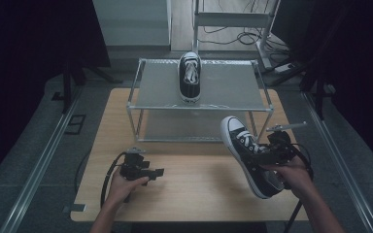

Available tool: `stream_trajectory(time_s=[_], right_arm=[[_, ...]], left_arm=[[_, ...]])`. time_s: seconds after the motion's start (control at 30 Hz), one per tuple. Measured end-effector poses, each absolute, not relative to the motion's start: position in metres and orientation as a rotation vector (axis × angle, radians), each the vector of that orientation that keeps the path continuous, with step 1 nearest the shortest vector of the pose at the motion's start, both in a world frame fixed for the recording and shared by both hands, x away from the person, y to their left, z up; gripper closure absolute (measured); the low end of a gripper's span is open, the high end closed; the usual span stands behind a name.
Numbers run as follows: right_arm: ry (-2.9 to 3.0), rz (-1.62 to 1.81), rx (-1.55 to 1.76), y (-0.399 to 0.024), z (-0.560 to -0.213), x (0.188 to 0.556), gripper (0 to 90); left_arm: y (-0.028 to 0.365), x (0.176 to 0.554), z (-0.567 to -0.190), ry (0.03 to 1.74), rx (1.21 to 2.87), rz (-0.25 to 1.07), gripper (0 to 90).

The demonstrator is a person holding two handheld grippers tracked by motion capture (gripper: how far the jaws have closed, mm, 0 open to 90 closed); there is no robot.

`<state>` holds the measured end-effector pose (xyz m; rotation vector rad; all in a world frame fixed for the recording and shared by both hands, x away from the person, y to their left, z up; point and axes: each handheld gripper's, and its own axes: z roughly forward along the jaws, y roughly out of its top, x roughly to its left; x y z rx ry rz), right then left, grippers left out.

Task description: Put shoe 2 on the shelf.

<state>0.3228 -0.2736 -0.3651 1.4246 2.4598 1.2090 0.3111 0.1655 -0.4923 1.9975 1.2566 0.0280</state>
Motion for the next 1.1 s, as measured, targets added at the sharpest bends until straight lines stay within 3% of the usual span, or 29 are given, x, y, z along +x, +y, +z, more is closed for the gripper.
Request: stream_trajectory(time_s=[1.1], right_arm=[[2.402,1.245,1.410,-0.248,-0.298,0.363,14.4]], left_arm=[[0.168,0.312,-0.493,1.258,1.998,0.030,24.0]])
